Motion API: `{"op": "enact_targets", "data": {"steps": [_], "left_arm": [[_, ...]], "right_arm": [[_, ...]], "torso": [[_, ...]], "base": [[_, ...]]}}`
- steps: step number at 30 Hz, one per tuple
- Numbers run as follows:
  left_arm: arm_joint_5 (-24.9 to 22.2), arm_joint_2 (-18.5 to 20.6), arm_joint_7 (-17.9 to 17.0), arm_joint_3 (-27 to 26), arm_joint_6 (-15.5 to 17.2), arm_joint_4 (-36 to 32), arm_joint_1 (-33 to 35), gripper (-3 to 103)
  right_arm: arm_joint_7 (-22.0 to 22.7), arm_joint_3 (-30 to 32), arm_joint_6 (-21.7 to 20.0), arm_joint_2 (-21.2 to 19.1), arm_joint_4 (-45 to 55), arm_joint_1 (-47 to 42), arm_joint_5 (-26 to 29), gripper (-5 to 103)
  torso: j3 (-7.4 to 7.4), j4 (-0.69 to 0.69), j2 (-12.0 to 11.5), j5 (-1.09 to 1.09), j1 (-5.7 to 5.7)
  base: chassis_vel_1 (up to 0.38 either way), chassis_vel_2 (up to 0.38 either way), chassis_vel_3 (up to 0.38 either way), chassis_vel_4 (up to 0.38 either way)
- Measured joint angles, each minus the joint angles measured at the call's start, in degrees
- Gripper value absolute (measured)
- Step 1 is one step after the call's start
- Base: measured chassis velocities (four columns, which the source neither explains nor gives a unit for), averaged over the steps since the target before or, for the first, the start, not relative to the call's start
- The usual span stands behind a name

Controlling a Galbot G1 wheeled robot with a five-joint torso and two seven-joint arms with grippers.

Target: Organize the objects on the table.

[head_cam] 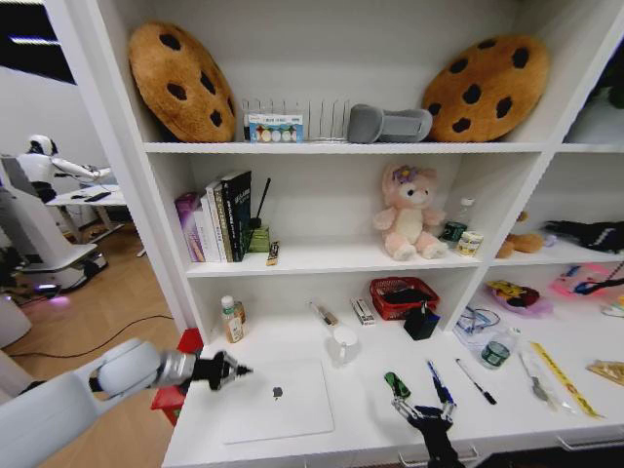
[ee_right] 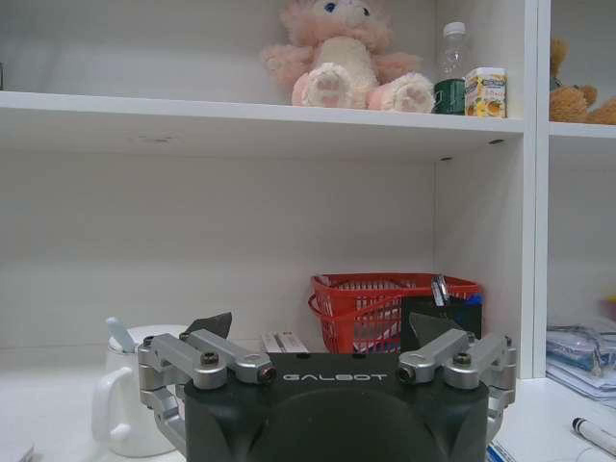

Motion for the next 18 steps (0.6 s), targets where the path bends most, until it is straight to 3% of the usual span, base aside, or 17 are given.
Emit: {"op": "enact_targets", "data": {"steps": [3,4,5,6,9,11,12,14,18], "left_arm": [[-6.73,-2.56,-8.45,-3.94,1.48,4.48,0.78,0],[-6.73,-2.56,-8.45,-3.94,1.48,4.48,0.78,0],[-8.60,-3.46,-11.38,-5.21,1.30,6.43,1.23,0],[-8.83,-3.65,-12.10,-6.29,1.00,7.14,2.09,0],[-9.24,-3.78,-12.48,-8.80,0.90,7.83,4.70,0],[-9.88,-4.69,-12.58,-15.59,1.02,7.19,11.63,0],[-9.88,-4.69,-12.58,-15.59,1.02,7.19,11.63,0],[-10.39,-6.10,-11.78,-21.17,1.41,4.77,19.25,0],[-10.36,-7.20,-10.48,-25.04,1.70,1.75,25.40,0]], "right_arm": [[1.46,1.59,-0.92,0.66,0.08,0.24,1.96,100],[1.46,1.59,-0.92,0.66,0.08,0.24,1.96,100],[1.45,3.66,-0.93,1.62,-0.16,-0.28,3.12,100],[1.44,4.64,-0.88,1.76,-0.34,-0.49,3.57,100],[1.39,6.21,-0.58,1.70,-0.69,-0.80,4.22,100],[1.33,7.37,-0.68,0.94,-0.87,-0.34,5.01,100],[1.33,7.37,-0.68,0.94,-0.87,-0.34,5.01,100],[1.56,7.83,-1.33,0.31,-0.79,0.46,5.57,100],[1.85,7.98,-1.72,-0.23,-0.71,0.83,6.04,100]], "torso": [[0.00,0.04,0.00,-0.01,0.00],[0.00,0.04,0.00,-0.01,0.00],[0.00,-0.03,0.00,-0.03,0.00],[0.00,-0.06,0.00,-0.02,0.00],[0.00,-0.04,0.00,-0.01,0.00],[0.00,0.02,0.00,0.01,0.00],[0.00,0.02,0.00,0.01,0.00],[0.00,0.05,0.00,-0.02,0.00],[0.00,0.02,0.00,0.00,0.00]], "base": [[0.000,0.000,0.000,0.000],[0.000,0.000,0.000,0.000],[0.000,0.000,0.000,0.000],[0.000,0.000,0.000,0.000],[0.000,0.000,0.000,0.000],[0.000,0.000,0.000,0.000],[0.000,0.000,0.000,0.000],[0.000,0.000,0.000,0.000],[0.000,0.000,0.000,0.000]]}}
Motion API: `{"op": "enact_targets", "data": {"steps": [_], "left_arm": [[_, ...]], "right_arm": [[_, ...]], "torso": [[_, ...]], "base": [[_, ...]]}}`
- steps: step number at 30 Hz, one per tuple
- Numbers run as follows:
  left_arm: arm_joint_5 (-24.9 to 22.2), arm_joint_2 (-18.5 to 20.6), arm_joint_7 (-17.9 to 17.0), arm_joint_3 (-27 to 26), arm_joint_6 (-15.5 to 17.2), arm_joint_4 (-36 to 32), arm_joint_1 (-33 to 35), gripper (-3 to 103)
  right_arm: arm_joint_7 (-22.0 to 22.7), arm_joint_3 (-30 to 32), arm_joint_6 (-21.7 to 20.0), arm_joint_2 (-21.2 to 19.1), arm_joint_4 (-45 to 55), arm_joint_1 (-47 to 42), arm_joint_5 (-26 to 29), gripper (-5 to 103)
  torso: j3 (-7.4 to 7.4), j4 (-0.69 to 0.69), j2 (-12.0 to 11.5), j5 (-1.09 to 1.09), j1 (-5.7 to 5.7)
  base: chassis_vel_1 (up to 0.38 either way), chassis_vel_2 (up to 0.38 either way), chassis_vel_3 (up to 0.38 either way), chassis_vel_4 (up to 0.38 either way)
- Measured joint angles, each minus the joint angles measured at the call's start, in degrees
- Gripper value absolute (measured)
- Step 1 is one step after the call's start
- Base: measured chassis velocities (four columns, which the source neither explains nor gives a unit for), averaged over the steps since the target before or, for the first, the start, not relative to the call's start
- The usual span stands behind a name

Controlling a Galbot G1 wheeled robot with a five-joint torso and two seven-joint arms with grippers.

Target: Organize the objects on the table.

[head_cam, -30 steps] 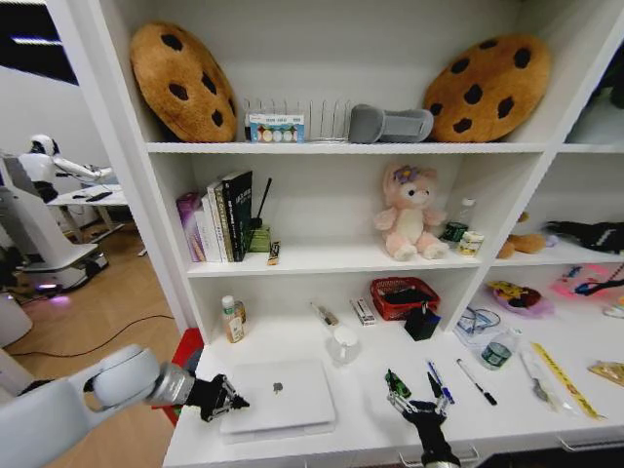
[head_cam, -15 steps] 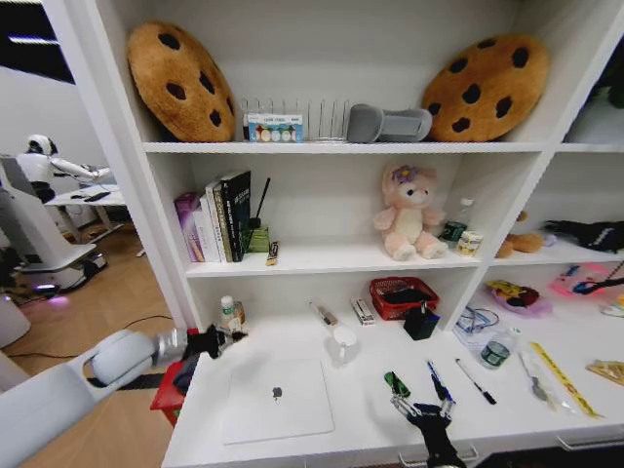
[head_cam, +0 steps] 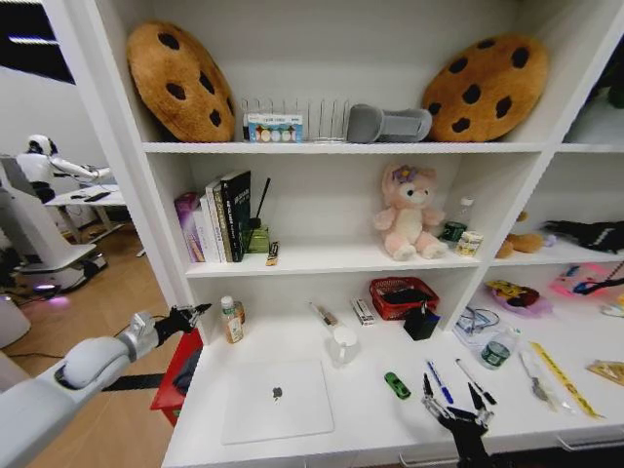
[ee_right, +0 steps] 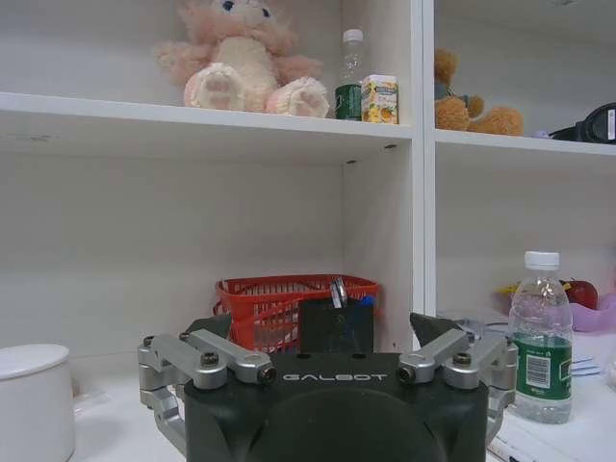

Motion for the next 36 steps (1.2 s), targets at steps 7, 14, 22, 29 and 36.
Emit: {"op": "enact_targets", "data": {"steps": [7,14,22,29,36], "left_arm": [[0.43,-4.61,-2.17,-9.41,1.81,-5.74,9.84,0],[0.29,-11.89,-4.30,-21.68,3.29,-8.08,21.28,0],[1.40,-27.50,-6.89,-31.36,2.37,-10.59,32.54,0],[-0.32,-36.96,-11.16,-34.99,1.45,-14.29,33.07,0],[-0.76,-44.72,-12.86,-35.58,1.84,-19.34,33.30,1]], "right_arm": [[0.02,0.16,-0.02,-0.88,-0.80,0.13,0.84,100],[1.91,0.15,-1.87,-2.04,-0.88,0.36,1.83,100],[2.80,-0.63,-6.60,-4.68,1.46,0.65,4.10,100],[2.93,-1.81,-8.00,-6.89,3.23,0.88,4.36,100],[2.49,-1.51,-8.89,-8.79,7.42,-2.54,3.99,100]], "torso": [[0.00,-0.04,0.00,0.00,0.00],[0.00,-0.02,0.00,0.00,0.00],[-0.01,-0.01,0.01,0.00,0.00],[-0.01,-0.04,0.00,0.01,0.00],[0.00,-0.03,0.00,0.00,0.00]], "base": [[0.000,0.000,0.000,0.000],[0.000,0.000,0.000,0.000],[0.000,0.000,0.000,0.000],[0.000,0.000,0.000,0.000],[0.000,0.000,0.000,0.000]]}}
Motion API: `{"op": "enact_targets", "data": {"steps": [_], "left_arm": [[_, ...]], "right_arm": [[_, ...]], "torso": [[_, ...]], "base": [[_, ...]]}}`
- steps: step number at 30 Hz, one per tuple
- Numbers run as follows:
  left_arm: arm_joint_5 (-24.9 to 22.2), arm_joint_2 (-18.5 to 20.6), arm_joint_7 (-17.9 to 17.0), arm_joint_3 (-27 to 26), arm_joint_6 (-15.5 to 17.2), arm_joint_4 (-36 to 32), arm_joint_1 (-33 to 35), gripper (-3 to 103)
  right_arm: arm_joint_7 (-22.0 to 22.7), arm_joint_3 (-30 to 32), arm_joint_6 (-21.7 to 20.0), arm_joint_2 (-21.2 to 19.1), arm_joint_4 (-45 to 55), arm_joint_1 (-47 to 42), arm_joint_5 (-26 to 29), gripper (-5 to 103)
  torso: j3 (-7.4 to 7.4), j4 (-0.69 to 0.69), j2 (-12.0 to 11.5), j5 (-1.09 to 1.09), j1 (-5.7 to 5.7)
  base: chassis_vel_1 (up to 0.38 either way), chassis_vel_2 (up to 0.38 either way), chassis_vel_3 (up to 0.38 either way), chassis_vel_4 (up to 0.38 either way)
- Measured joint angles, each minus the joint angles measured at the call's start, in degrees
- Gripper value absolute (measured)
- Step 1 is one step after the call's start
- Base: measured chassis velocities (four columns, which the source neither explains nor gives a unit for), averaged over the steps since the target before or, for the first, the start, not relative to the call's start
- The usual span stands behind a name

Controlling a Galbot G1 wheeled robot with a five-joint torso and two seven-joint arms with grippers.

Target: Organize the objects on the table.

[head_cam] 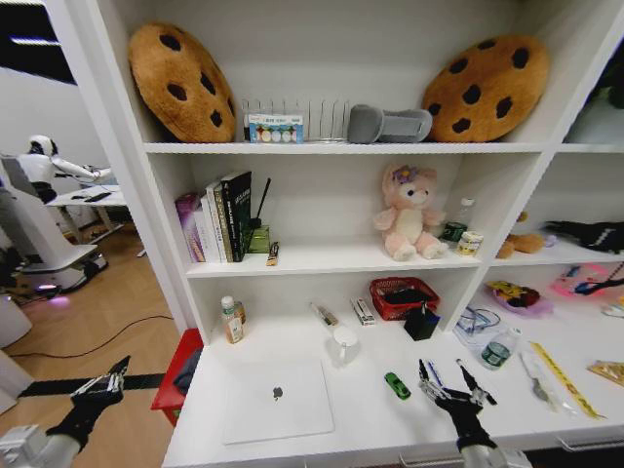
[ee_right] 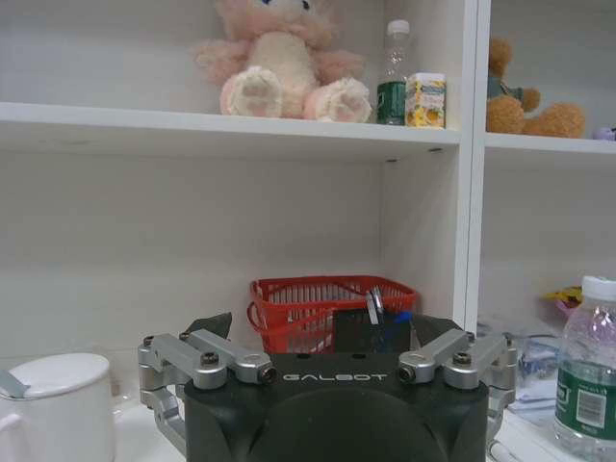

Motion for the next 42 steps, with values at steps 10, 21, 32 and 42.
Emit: {"op": "enact_targets", "data": {"steps": [10,21,32,42], "left_arm": [[5.76,-9.05,2.12,-2.38,-3.22,-3.78,2.01,44],[8.76,-10.98,1.98,-1.18,-2.68,-7.13,1.08,82],[11.50,-10.83,1.50,2.63,-1.96,-7.26,0.25,100],[11.55,-7.87,1.57,3.85,-2.11,-9.00,-0.05,100]], "right_arm": [[-4.62,0.01,3.92,0.28,2.54,-4.73,-2.61,100],[-5.32,-0.93,5.75,0.64,1.27,-4.41,-3.88,100],[-5.83,-0.87,7.54,0.13,0.06,-3.58,-3.11,100],[-5.98,-1.80,7.27,0.07,-0.05,-2.65,-2.85,100]], "torso": [[0.00,0.01,0.00,0.00,0.00],[0.00,0.00,0.00,0.00,0.00],[0.00,0.01,0.00,0.00,0.00],[0.00,0.01,0.00,-0.01,0.00]], "base": [[0.000,0.000,0.000,0.000],[0.000,0.000,0.000,0.000],[0.000,0.000,0.000,0.000],[0.000,0.000,0.000,0.000]]}}
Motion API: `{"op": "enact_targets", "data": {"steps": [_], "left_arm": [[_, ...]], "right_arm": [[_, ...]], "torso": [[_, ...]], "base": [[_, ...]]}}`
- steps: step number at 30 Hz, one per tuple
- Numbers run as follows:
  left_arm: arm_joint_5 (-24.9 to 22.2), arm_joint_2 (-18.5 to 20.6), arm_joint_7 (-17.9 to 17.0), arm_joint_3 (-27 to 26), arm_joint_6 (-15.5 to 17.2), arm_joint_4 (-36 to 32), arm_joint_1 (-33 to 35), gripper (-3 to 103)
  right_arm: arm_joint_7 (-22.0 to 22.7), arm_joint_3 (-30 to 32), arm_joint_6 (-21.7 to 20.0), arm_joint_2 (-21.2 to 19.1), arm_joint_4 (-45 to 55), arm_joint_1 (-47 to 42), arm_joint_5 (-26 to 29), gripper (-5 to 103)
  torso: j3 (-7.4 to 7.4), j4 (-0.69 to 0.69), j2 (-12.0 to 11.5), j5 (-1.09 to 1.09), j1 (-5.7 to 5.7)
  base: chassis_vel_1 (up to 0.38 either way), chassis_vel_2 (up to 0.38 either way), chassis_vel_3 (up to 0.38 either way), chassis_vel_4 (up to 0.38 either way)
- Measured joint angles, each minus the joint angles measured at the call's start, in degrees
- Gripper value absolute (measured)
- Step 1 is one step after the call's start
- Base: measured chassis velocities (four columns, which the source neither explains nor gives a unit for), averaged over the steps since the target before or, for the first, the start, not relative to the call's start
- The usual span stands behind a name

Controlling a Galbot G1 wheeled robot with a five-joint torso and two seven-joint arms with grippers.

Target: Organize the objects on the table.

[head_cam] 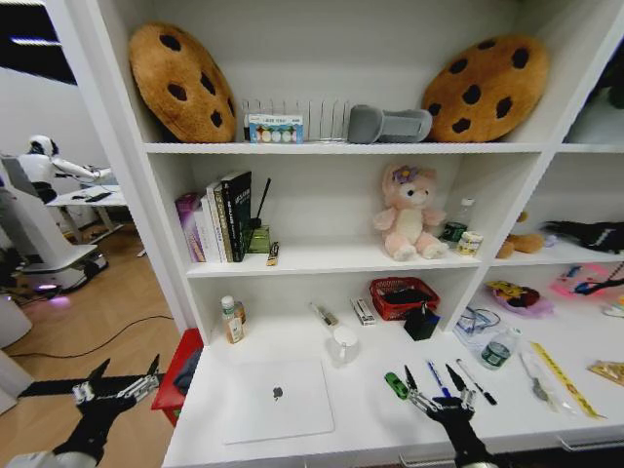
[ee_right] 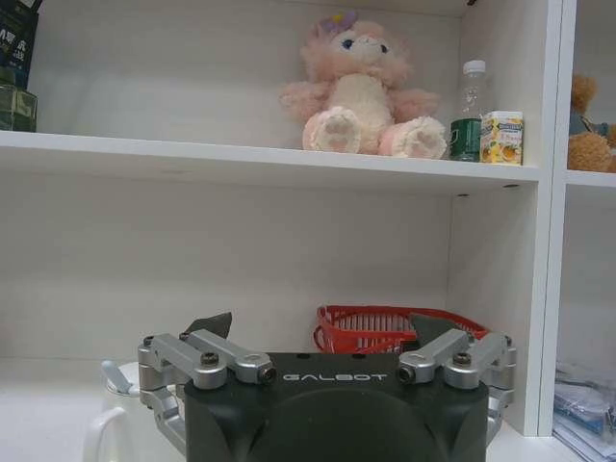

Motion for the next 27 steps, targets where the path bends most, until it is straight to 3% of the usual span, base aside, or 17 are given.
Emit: {"op": "enact_targets", "data": {"steps": [27], "left_arm": [[-0.12,0.52,-0.18,0.06,0.73,-0.04,-0.10,100]], "right_arm": [[-1.57,0.14,-0.91,-0.01,0.08,-0.28,1.50,100]], "torso": [[0.00,0.00,0.00,-0.01,0.00]], "base": [[0.000,0.000,0.000,0.000]]}}
